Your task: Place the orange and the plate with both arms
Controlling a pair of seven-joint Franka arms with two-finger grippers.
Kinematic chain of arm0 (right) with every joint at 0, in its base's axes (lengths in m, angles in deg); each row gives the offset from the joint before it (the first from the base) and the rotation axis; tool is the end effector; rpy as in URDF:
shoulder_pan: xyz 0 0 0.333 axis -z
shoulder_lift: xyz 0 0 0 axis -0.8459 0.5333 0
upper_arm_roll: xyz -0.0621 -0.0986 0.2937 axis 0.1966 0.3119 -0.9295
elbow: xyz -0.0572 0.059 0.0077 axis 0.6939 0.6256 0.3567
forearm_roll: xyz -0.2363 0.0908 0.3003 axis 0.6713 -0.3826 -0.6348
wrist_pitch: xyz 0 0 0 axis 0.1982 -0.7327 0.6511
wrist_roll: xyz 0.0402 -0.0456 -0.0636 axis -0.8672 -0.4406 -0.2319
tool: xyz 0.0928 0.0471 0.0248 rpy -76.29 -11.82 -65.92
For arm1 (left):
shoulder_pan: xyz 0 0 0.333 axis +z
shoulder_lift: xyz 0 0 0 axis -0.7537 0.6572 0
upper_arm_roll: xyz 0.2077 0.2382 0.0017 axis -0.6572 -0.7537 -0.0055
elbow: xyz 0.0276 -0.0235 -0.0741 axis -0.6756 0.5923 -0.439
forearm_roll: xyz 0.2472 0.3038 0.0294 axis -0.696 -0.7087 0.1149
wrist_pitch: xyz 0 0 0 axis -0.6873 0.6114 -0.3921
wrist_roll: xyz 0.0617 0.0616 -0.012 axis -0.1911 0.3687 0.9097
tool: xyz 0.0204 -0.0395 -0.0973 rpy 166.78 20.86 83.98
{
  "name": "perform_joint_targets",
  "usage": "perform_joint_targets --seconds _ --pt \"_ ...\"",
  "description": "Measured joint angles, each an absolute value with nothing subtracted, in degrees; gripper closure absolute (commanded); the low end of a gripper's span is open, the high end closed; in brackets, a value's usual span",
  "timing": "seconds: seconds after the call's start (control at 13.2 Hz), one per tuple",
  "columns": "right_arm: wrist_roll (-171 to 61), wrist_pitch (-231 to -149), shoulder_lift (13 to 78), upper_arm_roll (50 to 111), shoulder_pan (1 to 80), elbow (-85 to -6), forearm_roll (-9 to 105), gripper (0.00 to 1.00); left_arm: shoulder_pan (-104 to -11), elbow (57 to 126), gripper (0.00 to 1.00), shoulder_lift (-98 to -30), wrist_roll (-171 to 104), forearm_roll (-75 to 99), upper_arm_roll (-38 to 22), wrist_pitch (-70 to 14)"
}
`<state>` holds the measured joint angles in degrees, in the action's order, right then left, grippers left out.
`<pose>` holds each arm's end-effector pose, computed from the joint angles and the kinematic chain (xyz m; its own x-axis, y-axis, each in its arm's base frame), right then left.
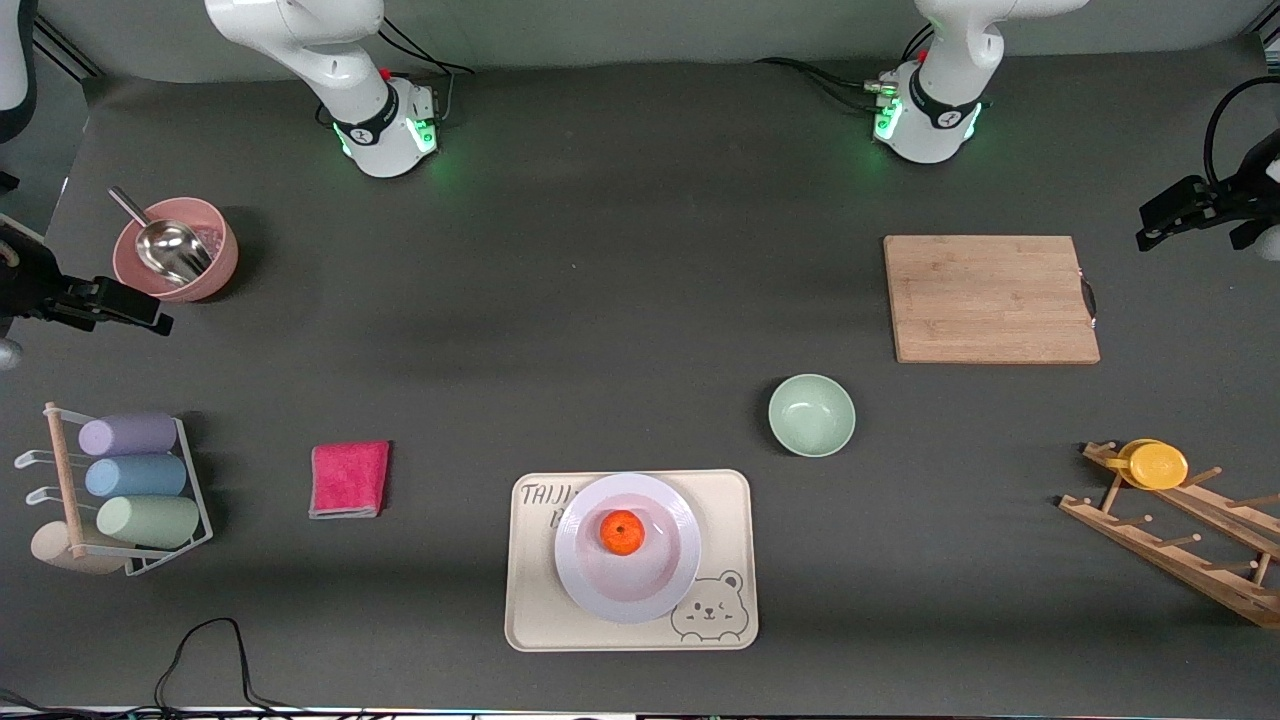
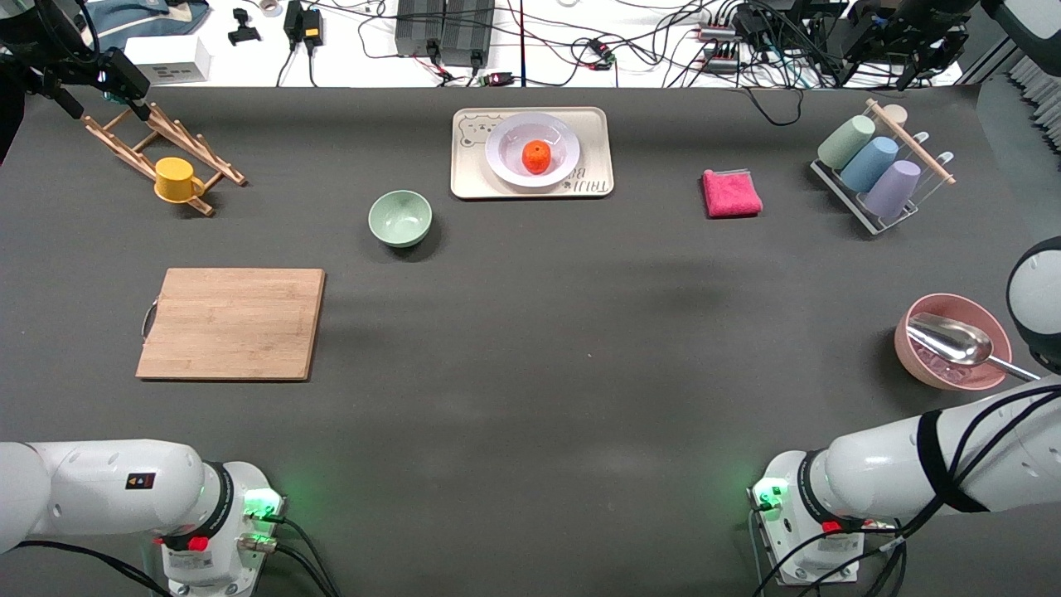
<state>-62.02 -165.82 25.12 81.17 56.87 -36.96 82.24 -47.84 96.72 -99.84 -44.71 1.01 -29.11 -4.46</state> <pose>0.5721 -0.0429 0.5932 0.9921 -0.1197 -0.0379 -0.1212 -0.9918 -0.0394 0.4987 0.0418 0.6036 0.9996 -0.0158 -0.0227 -0.0164 -0.9996 -0.0229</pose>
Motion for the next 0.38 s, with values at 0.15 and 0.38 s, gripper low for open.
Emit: perform_joint_targets --seconds 0.15,0.38 --pt "-62.0 -165.8 25.1 80.6 56.8 -36.8 82.5 0.00 -47.8 96.7 0.00 -99.8 -44.7 1.0 -29.1 -4.5" --pt "-62.0 -165.8 25.1 80.3 56.8 -36.8 82.7 0.00 -47.8 96.7 0.00 -99.8 -44.7 1.0 -29.2 -4.5"
